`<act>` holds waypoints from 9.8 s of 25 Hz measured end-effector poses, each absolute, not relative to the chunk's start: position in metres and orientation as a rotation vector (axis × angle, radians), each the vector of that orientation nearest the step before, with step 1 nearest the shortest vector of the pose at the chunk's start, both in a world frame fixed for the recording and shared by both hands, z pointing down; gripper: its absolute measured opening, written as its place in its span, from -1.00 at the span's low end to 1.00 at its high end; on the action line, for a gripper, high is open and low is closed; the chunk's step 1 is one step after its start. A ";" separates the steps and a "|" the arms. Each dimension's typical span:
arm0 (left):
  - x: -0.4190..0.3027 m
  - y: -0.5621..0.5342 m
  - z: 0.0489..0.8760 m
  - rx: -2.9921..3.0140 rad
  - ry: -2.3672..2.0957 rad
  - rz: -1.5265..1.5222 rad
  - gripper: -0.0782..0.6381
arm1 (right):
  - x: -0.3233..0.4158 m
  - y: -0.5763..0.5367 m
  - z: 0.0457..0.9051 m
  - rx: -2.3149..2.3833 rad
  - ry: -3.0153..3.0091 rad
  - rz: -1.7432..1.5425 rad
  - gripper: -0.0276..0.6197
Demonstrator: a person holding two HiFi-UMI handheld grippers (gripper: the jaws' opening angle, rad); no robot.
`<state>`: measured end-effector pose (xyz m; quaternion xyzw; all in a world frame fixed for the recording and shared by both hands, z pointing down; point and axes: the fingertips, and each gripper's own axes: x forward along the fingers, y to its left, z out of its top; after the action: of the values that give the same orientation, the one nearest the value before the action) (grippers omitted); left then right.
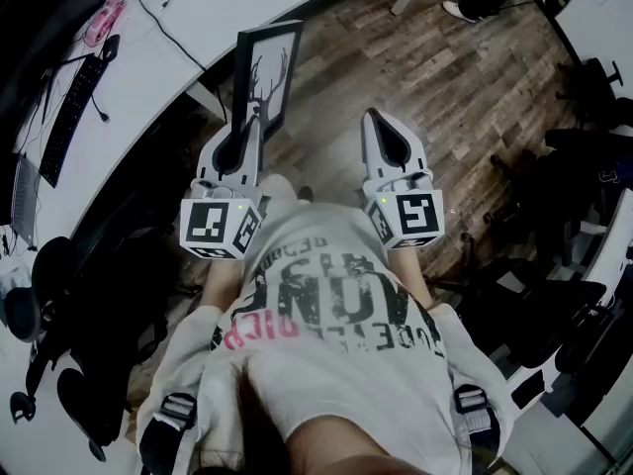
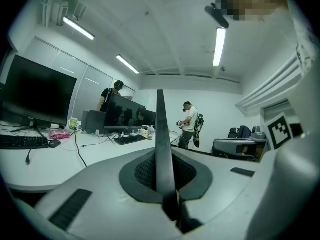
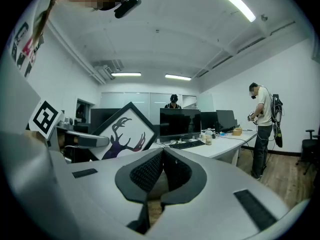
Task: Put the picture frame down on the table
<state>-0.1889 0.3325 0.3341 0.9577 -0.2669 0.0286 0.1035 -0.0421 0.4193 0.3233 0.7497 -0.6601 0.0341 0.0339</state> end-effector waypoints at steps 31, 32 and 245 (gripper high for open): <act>-0.149 0.175 0.347 2.741 -0.742 0.156 -0.75 | 0.006 0.272 0.334 2.311 -2.029 0.261 -0.91; -0.148 0.171 0.349 2.740 -0.738 0.161 -0.75 | 0.007 0.269 0.335 2.316 -2.022 0.265 -0.91; -0.075 -0.070 0.573 1.734 -1.425 0.417 -0.18 | 0.136 -0.097 0.390 1.598 -2.374 0.520 -0.91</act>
<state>-0.0752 -0.0701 0.5732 0.6906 -0.5675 0.1661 0.4164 0.1357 -0.0970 0.3896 0.5455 -0.8107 0.1777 0.1162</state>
